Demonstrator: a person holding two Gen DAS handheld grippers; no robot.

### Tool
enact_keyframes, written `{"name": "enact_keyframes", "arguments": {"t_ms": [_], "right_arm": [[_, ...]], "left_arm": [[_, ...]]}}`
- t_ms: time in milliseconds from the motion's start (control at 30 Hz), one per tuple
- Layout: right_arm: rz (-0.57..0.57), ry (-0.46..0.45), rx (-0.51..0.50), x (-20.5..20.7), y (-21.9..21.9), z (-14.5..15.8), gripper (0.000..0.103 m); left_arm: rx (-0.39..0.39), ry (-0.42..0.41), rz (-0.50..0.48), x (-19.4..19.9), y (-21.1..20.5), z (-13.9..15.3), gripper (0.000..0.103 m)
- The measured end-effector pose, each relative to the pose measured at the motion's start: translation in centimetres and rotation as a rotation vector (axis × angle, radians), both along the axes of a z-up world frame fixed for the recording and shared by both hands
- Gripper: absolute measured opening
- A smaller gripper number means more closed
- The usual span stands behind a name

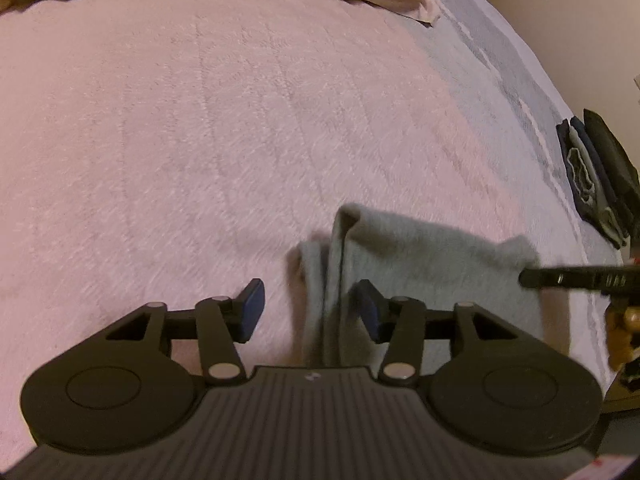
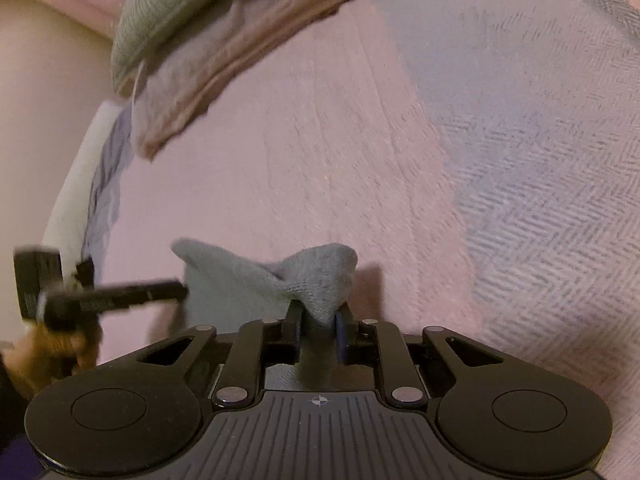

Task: Organize objects

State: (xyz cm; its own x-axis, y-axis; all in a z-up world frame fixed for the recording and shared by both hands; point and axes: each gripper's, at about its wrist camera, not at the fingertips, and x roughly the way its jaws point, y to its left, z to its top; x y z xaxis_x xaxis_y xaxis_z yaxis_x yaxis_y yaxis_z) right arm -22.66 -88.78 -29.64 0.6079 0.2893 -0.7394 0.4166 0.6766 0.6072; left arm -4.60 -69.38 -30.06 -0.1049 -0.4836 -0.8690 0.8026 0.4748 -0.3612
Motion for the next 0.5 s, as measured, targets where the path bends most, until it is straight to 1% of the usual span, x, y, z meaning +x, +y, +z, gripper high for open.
{"name": "enact_keyframes", "arguments": {"t_ms": [33, 67, 100, 133, 167, 200, 233, 267, 333, 400, 433, 467, 500], "right_arm": [[-0.013, 0.008, -0.008, 0.0, -0.2, -0.2, 0.031], [-0.026, 0.011, -0.005, -0.1, -0.4, -0.4, 0.036], [-0.039, 0.007, 0.007, -0.2, -0.5, -0.5, 0.038], [-0.052, -0.003, 0.020, -0.2, -0.5, -0.5, 0.038], [-0.060, -0.012, 0.022, -0.4, -0.6, -0.4, 0.038], [-0.065, -0.016, 0.015, -0.7, -0.8, -0.1, 0.039], [-0.070, -0.018, 0.005, -0.6, -0.8, 0.1, 0.039], [-0.071, -0.017, -0.032, -0.7, -0.6, 0.6, 0.039], [-0.047, -0.048, -0.126, -1.3, -0.2, 1.9, 0.039], [-0.031, -0.053, -0.122, -1.0, 0.1, 1.9, 0.039], [-0.024, -0.043, -0.108, -0.8, 0.3, 1.6, 0.039], [-0.021, -0.030, -0.109, -0.7, 0.4, 1.3, 0.039], [-0.022, -0.020, -0.114, -0.8, 0.6, 1.1, 0.039]], "left_arm": [[0.010, 0.007, 0.003, 0.1, -0.2, -0.3, 0.054], [0.020, 0.014, 0.003, 0.2, -0.4, -0.4, 0.054], [0.019, 0.026, 0.001, 0.3, -0.5, -0.5, 0.054], [0.010, 0.033, -0.002, 0.4, -0.4, -0.6, 0.054], [0.008, 0.000, -0.003, 0.3, -0.6, -0.4, 0.054], [0.012, -0.092, -0.018, -0.1, -0.7, 0.2, 0.054], [-0.012, -0.185, -0.060, -0.8, -1.0, 1.1, 0.054], [-0.059, -0.224, -0.118, -1.4, -1.2, 2.1, 0.054], [-0.105, -0.196, -0.188, -1.6, -1.8, 2.7, 0.054], [-0.108, -0.162, -0.246, -1.6, -2.9, 2.3, 0.054], [-0.098, -0.130, -0.268, -1.4, -3.4, 1.7, 0.053], [-0.085, -0.110, -0.273, -1.1, -4.0, 1.0, 0.052], [-0.074, -0.091, -0.273, -0.9, -4.3, 0.5, 0.041]]}}
